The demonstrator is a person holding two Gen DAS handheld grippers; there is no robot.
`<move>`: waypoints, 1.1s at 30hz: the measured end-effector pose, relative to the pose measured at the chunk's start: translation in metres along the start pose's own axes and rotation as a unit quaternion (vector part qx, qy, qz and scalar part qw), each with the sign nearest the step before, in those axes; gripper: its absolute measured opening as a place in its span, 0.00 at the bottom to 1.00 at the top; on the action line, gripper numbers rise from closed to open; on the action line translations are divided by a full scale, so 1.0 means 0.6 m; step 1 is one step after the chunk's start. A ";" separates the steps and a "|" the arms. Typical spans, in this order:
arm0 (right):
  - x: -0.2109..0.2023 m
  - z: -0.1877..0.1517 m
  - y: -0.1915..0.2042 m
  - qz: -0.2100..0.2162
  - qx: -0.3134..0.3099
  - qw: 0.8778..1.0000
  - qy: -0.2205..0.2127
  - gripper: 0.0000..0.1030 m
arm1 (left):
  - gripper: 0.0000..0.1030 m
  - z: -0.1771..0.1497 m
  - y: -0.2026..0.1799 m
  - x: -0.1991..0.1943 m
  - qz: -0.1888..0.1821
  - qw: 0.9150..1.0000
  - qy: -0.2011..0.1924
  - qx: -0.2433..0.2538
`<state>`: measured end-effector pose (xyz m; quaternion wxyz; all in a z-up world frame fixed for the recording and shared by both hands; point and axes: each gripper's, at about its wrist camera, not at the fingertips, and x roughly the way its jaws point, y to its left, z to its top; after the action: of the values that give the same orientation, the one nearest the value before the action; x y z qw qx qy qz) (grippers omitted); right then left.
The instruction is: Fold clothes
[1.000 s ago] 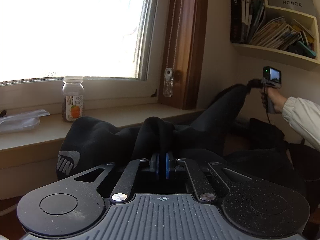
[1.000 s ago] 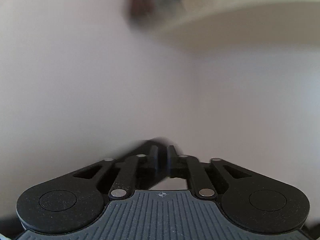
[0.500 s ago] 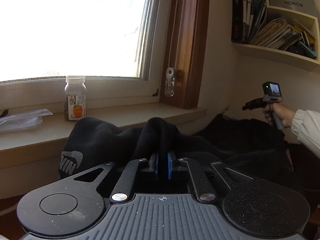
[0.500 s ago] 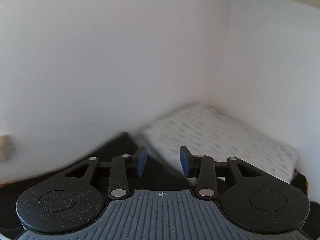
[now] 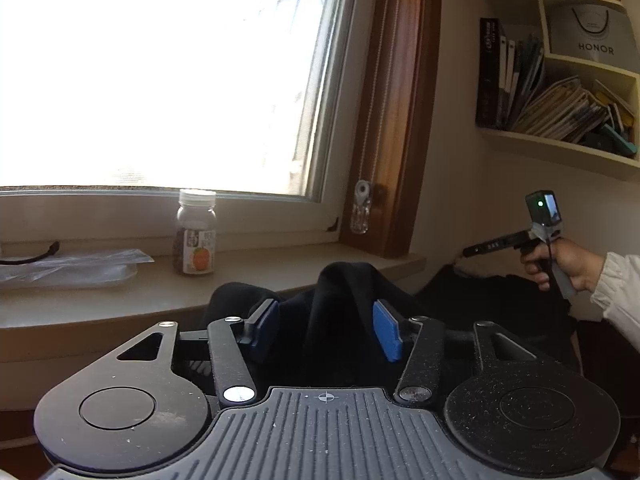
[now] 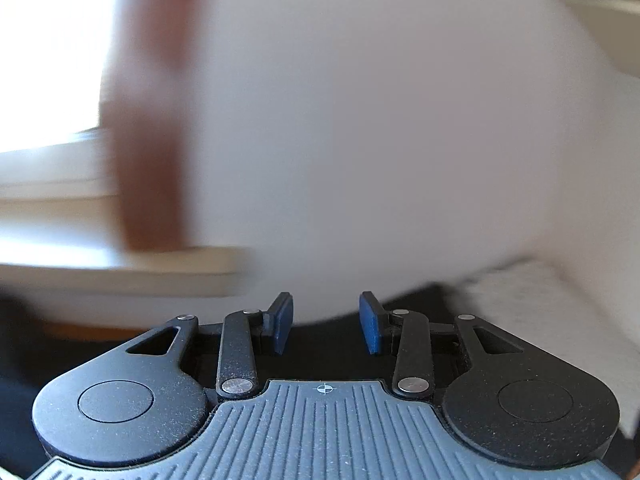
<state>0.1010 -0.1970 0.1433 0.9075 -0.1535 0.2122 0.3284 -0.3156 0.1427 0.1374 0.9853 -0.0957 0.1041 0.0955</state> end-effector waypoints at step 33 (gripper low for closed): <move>-0.154 0.021 0.565 0.285 -0.256 0.924 -0.014 0.48 | 0.66 -0.062 0.132 -0.002 0.093 0.990 0.068 -0.076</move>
<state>-0.1834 0.0093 0.1520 0.7082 -0.3088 0.1433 0.6185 -0.3401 0.2108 0.0887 0.9527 -0.1662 0.1722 0.1876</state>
